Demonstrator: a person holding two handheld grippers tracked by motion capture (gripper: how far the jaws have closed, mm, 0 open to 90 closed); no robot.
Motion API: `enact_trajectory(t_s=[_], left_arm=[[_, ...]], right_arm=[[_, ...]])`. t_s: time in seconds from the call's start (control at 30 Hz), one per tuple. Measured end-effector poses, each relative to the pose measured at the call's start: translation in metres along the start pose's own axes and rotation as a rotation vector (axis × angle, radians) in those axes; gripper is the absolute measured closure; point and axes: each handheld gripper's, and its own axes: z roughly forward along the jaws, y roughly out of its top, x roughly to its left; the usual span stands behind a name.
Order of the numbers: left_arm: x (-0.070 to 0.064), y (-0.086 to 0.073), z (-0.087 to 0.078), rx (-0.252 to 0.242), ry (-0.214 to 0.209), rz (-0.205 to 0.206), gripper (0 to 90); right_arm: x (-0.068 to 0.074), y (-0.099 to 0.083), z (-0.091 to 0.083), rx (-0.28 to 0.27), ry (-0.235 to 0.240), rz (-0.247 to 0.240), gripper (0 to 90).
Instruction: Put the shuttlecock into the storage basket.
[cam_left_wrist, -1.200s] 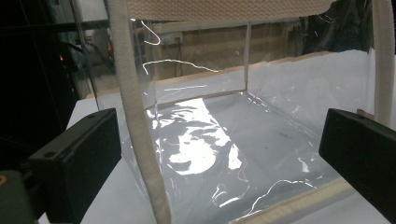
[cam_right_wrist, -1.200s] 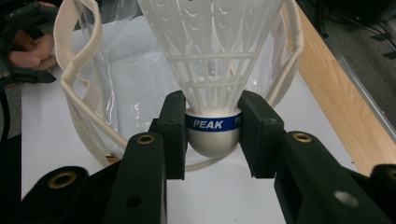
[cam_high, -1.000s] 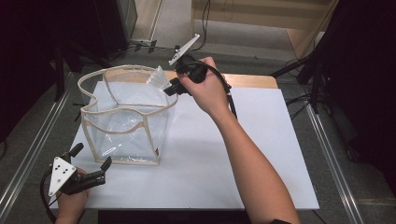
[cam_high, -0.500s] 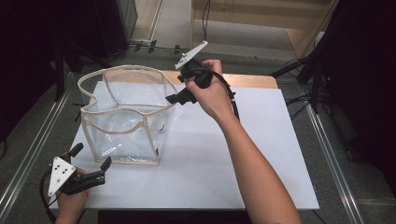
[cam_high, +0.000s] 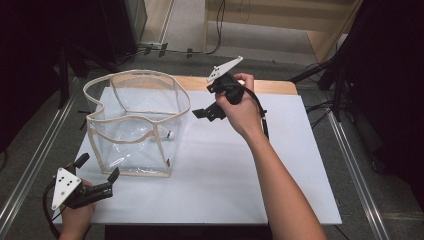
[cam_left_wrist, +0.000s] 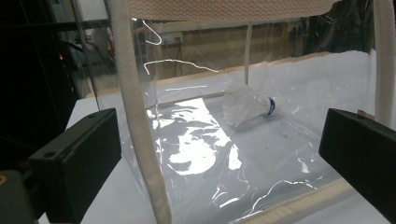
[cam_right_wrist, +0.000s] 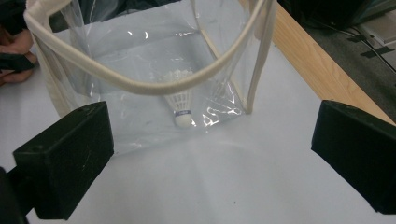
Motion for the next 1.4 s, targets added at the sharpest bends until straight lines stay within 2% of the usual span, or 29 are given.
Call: enact_trajectory(t_s=[0.6,1.0,1.4], left_arm=[[0.0,0.0,0.0,0.0,-0.001,-0.001,0.0],[0.0,0.0,0.0,-0.001,-0.001,-0.001,0.0],[0.0,0.0,0.0,0.001,-0.001,0.001,0.0]], right_arm=[[0.001,-0.038,0.005,-0.003,-0.021,0.037,0.0],[0.005,-0.059,0.002,-0.018,-0.042,0.045,0.0],[0.005,-0.083,-0.002,-0.035,-0.056,0.079,0.0]])
